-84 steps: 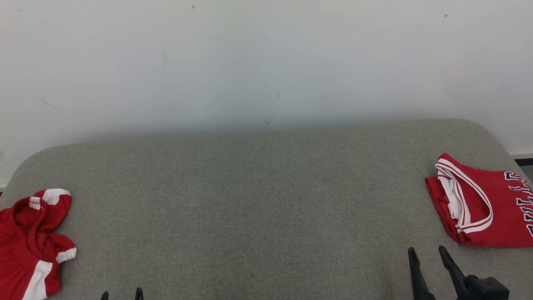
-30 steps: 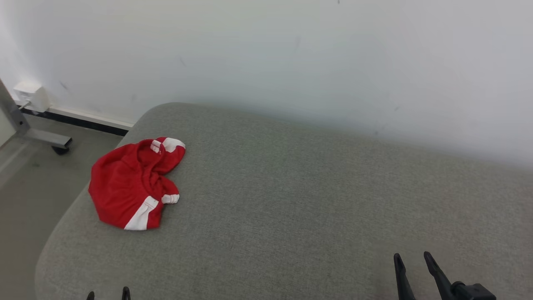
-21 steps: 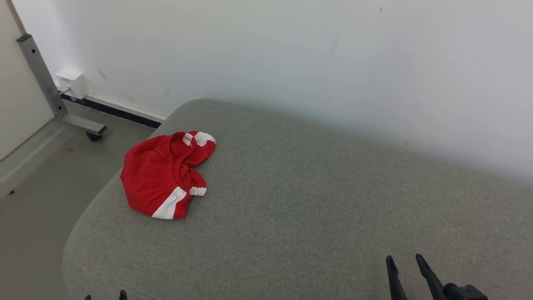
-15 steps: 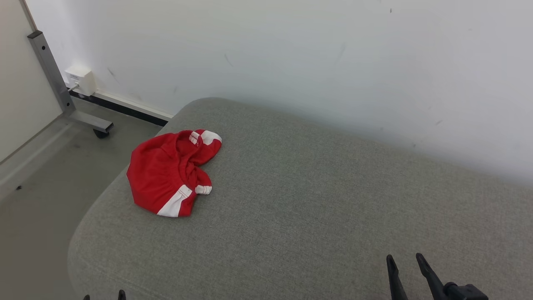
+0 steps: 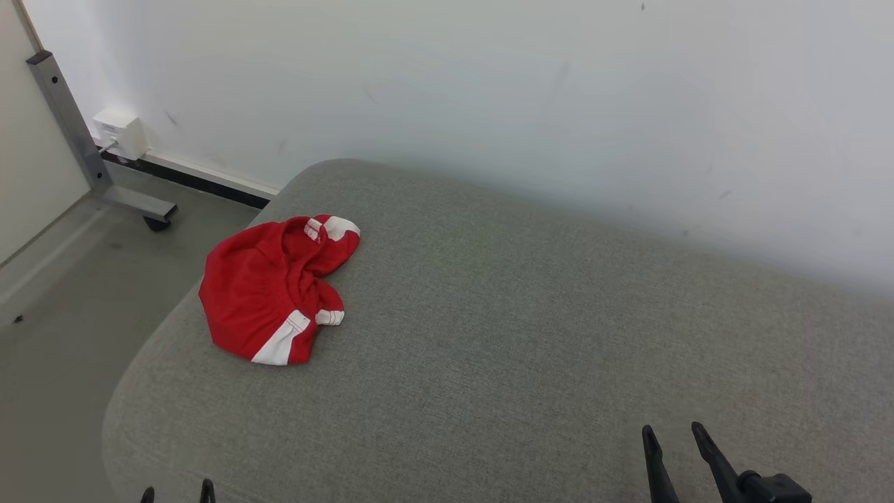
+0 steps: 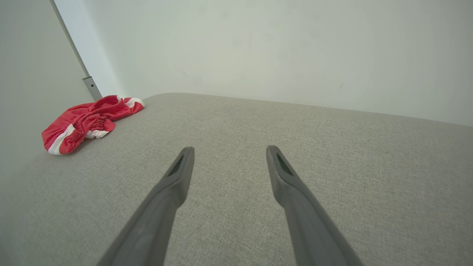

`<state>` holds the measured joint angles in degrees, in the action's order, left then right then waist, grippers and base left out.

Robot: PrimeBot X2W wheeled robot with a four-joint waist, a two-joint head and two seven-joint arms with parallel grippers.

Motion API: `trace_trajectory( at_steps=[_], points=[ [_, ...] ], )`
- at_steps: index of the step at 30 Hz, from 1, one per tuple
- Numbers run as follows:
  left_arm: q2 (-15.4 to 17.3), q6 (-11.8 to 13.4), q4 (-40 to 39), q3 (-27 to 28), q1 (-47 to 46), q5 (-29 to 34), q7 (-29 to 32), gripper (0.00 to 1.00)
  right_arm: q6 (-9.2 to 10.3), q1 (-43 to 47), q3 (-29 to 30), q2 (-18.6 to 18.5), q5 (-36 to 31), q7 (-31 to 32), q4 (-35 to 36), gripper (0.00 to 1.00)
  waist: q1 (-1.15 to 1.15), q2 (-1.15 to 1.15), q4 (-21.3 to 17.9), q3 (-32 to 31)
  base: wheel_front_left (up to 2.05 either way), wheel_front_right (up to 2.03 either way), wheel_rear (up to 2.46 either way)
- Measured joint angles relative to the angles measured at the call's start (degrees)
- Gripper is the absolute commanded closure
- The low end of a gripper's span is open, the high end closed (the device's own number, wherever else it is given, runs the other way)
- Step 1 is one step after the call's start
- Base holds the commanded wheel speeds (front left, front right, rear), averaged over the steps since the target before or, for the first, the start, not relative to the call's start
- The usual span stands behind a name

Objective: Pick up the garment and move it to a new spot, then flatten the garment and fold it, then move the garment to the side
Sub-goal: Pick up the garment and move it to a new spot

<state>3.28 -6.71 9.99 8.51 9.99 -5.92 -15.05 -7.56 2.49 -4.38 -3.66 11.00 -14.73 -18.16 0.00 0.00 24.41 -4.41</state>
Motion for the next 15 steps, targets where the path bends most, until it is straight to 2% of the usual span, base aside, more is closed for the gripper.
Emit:
trace_trajectory(
  at_steps=[6,10,15],
  points=[
    [2.3,-0.4,2.0,-0.8,-4.6,-0.4,0.0,0.0,0.0,-0.6,-0.4,-0.3,0.0,0.0,0.5,0.0,0.0,0.0,-1.7,0.8,0.0,0.0,0.0],
    [5.8,-0.4,5.6,-0.6,-11.4,-0.8,3.1,0.0,0.0,-1.6,-1.8,-1.3,0.0,1.1,1.7,0.0,0.0,0.0,-4.2,2.3,0.0,0.0,0.0],
    [7.4,-0.4,9.2,1.0,-18.6,-3.8,7.4,0.0,0.0,-3.6,-3.1,-2.7,-0.2,2.2,3.4,0.0,0.0,0.01,-6.4,4.5,0.0,0.0,0.0]
  ],
)
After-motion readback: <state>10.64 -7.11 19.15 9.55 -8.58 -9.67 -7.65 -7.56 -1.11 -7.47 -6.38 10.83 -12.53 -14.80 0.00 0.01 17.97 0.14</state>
